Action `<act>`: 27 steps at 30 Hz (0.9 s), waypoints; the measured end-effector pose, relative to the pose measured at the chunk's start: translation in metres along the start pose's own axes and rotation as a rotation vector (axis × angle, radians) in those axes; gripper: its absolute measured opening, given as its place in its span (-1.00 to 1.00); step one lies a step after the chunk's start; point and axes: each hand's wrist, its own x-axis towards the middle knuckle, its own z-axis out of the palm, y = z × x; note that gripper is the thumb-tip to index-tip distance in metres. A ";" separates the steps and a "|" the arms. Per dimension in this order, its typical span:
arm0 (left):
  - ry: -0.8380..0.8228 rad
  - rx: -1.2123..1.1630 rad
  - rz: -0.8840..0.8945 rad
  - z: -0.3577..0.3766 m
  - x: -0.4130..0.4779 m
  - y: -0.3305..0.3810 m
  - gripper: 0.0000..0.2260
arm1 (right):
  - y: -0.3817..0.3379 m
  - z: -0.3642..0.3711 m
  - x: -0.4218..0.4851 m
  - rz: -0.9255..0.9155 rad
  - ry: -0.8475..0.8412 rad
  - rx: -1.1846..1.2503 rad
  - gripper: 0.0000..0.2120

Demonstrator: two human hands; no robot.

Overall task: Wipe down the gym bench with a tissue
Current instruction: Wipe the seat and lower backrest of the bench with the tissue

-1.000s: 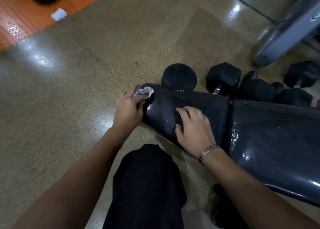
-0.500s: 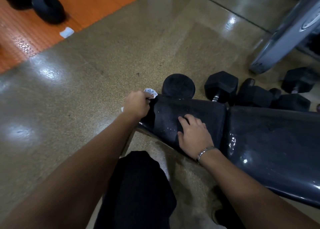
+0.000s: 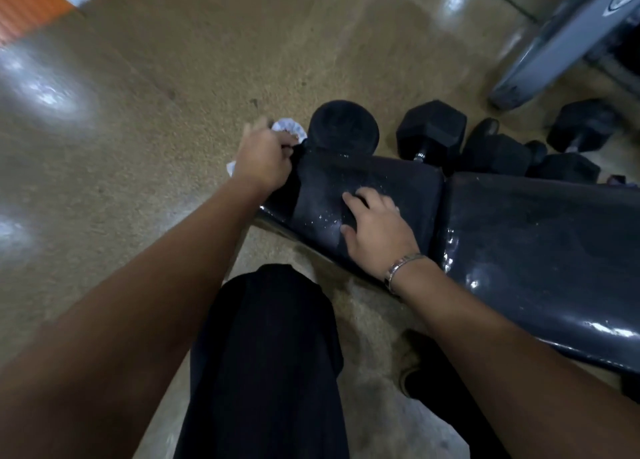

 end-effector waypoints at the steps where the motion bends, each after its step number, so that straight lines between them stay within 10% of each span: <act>1: 0.007 0.023 -0.016 0.004 0.002 0.004 -0.71 | 0.001 0.001 0.000 -0.008 0.009 -0.003 -0.45; 11: 0.095 0.071 0.032 0.004 -0.038 -0.023 -0.72 | 0.002 0.020 -0.009 -0.011 0.101 -0.013 -0.48; 17: -0.008 0.049 0.392 -0.006 -0.085 -0.058 -0.72 | 0.002 0.023 -0.011 -0.006 0.107 -0.015 -0.48; 22: 0.142 -0.019 0.131 0.016 -0.070 -0.025 -0.70 | 0.001 0.022 -0.011 -0.002 0.106 -0.014 -0.48; 27: -0.040 0.046 0.492 0.001 -0.089 -0.057 -0.63 | 0.003 0.017 -0.011 -0.006 0.092 0.016 -0.48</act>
